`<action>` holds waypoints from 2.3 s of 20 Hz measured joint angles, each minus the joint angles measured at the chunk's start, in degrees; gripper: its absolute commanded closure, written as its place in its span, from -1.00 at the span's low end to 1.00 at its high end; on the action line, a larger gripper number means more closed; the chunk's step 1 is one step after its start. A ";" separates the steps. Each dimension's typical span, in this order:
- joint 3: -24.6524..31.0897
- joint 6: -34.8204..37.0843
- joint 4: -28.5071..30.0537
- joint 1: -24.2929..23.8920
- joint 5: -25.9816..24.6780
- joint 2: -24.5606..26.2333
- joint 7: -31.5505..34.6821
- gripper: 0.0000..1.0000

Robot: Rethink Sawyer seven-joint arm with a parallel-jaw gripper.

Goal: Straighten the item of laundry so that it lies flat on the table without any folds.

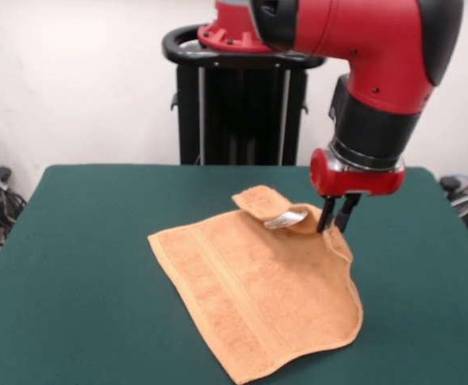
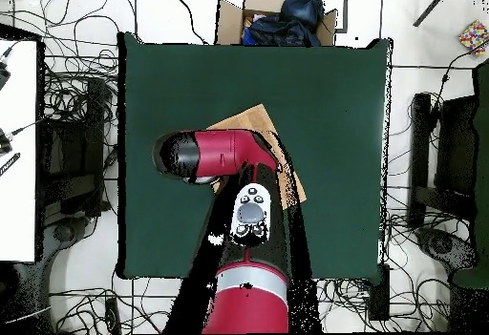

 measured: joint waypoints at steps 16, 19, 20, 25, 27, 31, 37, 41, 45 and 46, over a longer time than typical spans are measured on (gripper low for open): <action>-4.27 6.11 -8.50 6.36 4.95 3.93 1.93 1.00; -4.27 6.63 -9.67 7.29 6.01 4.42 2.87 1.00; -4.27 6.63 -10.10 7.66 6.44 4.65 3.19 1.00; -4.28 6.61 -10.94 8.89 7.82 4.98 4.76 1.00; -4.27 6.63 -10.95 9.19 8.06 5.01 5.14 1.00; -4.28 6.61 -10.98 9.62 8.49 5.28 5.30 1.00; -4.28 6.61 -10.98 9.70 8.91 6.07 5.32 1.00; -4.27 6.61 -10.98 9.71 8.94 6.31 5.32 -1.00; -4.27 6.61 -10.98 9.71 9.16 6.29 5.32 -1.00; -4.27 6.61 -10.99 9.71 9.17 6.26 5.32 -1.00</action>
